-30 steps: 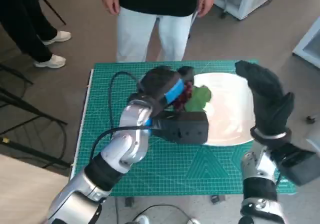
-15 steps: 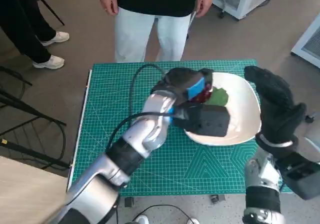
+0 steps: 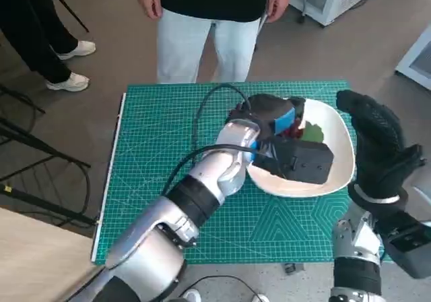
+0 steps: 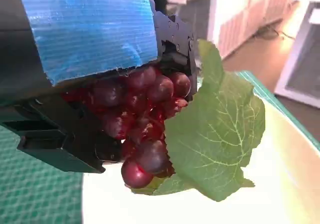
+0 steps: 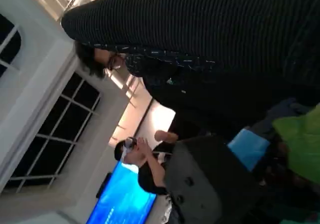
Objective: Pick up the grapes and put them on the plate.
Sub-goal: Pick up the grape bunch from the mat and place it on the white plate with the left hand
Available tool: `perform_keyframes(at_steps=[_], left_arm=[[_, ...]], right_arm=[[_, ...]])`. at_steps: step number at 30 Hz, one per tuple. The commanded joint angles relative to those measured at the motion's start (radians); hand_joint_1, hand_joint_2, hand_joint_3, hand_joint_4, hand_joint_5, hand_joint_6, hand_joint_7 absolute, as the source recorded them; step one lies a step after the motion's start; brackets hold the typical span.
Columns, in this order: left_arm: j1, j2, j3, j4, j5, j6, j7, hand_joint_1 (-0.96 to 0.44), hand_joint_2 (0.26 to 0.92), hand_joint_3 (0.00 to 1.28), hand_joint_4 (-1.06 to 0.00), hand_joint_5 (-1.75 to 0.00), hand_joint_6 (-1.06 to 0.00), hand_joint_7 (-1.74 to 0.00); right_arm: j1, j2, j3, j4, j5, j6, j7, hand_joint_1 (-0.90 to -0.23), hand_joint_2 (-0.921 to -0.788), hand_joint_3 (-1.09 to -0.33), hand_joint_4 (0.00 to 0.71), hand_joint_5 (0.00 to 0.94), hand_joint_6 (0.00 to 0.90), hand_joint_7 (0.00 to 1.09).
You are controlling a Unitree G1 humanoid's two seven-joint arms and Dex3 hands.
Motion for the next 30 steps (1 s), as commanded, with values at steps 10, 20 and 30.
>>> perform_keyframes(at_steps=[10,20,30], left_arm=[[-0.048,-0.033,-0.005,0.094,-0.015,-0.035,0.08,0.01,0.921,0.33,-0.38,-1.59,-0.37,-1.34],[-0.046,-0.039,-0.007,0.119,-0.016,-0.043,0.102,0.01,0.921,0.33,-0.41,-1.58,-0.33,-1.35],[-0.045,-0.031,0.021,0.132,-0.069,-0.088,0.049,-0.3,0.911,0.21,-0.41,-1.09,-0.37,-1.24]], right_arm=[[0.041,-0.004,0.013,-0.014,-0.029,0.019,-0.05,-0.547,-0.921,-0.66,0.202,0.0,-0.001,0.4],[0.038,-0.004,0.02,-0.004,-0.044,0.009,-0.071,-0.545,-0.921,-0.679,0.182,0.0,-0.001,0.37],[0.028,-0.004,0.022,0.012,-0.052,0.002,-0.078,-0.542,-0.921,-0.695,0.171,0.0,-0.001,0.35]])
